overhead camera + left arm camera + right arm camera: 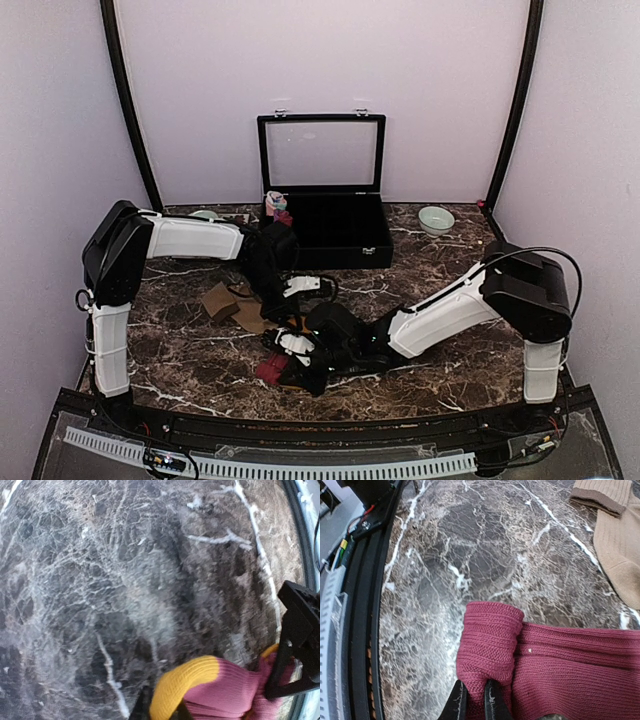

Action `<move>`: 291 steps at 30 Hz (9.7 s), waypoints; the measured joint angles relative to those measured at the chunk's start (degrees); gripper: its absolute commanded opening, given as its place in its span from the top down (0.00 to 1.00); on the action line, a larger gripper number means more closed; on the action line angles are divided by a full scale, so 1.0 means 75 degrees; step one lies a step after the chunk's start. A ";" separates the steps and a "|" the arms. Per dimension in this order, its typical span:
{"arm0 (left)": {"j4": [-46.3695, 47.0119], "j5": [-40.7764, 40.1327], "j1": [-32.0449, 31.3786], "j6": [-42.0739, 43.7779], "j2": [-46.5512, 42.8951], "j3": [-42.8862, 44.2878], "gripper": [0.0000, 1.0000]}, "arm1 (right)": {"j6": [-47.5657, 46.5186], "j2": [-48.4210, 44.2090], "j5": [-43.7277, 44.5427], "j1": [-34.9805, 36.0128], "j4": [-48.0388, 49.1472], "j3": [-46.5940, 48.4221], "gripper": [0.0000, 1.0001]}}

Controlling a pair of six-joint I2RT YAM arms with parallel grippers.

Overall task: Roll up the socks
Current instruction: Adjust the sock at the center of the board, then pick up the sock from the center of the board, then roll the sock.

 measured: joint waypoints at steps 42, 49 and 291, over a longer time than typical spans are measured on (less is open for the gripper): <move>0.0498 -0.0629 0.0898 0.0737 -0.3258 -0.2122 0.41 | 0.2678 0.0417 -0.2090 -0.0845 0.1530 -0.0574 1.00; 0.0393 0.0178 0.0358 0.1215 -0.4223 -0.3719 0.48 | 0.2894 0.0641 -0.2940 -0.1081 0.1361 -0.0350 1.00; -0.3107 0.1795 -0.0032 0.0128 -0.4750 0.1134 1.00 | 0.2693 -0.3695 -0.0050 -0.0705 -0.0635 0.1816 0.58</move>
